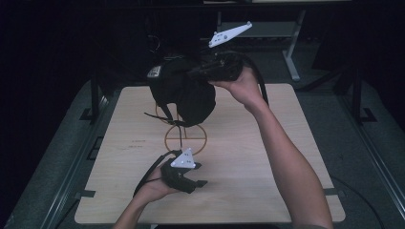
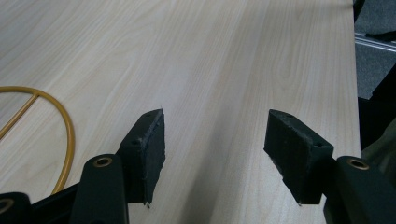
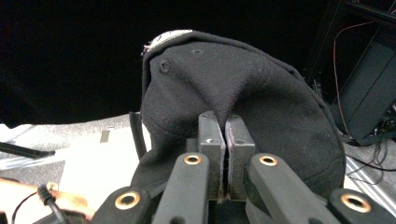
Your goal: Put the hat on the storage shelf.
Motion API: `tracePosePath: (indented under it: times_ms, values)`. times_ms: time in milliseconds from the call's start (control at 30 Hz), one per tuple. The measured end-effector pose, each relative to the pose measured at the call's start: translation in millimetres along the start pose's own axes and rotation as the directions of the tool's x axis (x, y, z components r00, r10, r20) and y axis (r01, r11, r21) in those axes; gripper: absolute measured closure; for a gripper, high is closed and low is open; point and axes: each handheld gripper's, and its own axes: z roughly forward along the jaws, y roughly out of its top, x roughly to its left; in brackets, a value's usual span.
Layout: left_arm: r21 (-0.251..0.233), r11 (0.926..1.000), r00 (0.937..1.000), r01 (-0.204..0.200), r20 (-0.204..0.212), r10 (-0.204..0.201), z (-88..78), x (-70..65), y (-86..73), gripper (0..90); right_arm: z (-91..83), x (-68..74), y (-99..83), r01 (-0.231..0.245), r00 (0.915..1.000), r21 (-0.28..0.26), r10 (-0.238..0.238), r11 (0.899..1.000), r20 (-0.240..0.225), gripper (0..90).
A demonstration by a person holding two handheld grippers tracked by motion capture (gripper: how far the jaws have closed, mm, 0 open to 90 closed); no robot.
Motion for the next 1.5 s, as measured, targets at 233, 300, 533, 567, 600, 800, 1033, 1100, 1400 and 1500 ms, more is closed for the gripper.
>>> tracePosePath:
  times_ms: [233,300,533,567,600,800,1033,1100,1400,1500]
  values:
    - [0.013,0.9999,1.0000,-0.006,-0.002,0.006,3.0,0.0,-0.3,38.2,16.7,-5.6,3.3,-0.021,0.9998,-0.002,0.021,1.000,-0.004,87.9]
    - [0.009,0.9999,1.0000,-0.007,-0.001,0.007,2.9,-0.3,0.1,38.2,25.5,-7.9,4.6,-0.039,0.9992,-0.002,0.039,0.999,-0.005,87.9]
    - [0.013,0.9998,0.9999,-0.015,0.003,0.015,5.0,0.4,-1.1,38.0,44.6,-10.9,6.8,-0.082,0.9966,0.001,0.082,0.997,-0.008,87.7]
    - [0.015,0.9998,0.9999,-0.011,0.006,0.011,5.3,0.9,-1.7,38.0,44.6,-10.9,6.8,-0.082,0.9966,0.001,0.082,0.997,-0.008,87.7]
    - [0.013,0.9998,0.9999,-0.012,0.009,0.012,5.9,1.3,-2.1,38.0,47.5,-11.8,6.8,-0.086,0.9963,0.002,0.086,0.996,-0.004,87.6]
    - [0.006,0.9999,0.9997,-0.015,0.019,0.014,7.6,-0.6,-1.6,38.0,76.6,-11.7,7.4,-0.093,0.9955,0.038,0.093,0.995,0.021,85.1]
    - [0.001,0.9999,0.9997,-0.012,0.021,0.011,6.5,-1.8,-2.5,37.9,96.0,-9.1,4.9,-0.119,0.9908,0.066,0.114,0.991,0.073,56.1]
    - [-0.007,1.0000,0.9998,-0.005,0.019,0.005,6.3,-1.0,-3.4,37.8,95.1,-7.9,3.4,-0.106,0.9917,0.085,0.099,0.991,0.082,52.4]
    - [-0.009,1.0000,1.0000,0.001,-0.004,-0.001,0.8,1.3,-6.9,36.0,69.2,-9.9,-9.4,-0.132,0.9883,0.073,0.126,0.989,0.086,41.3]
    - [-0.017,0.9998,0.9999,0.013,-0.008,-0.013,-0.3,1.9,-7.4,34.8,65.2,-9.9,-12.1,-0.150,0.9867,0.068,0.145,0.986,0.074,37.1]
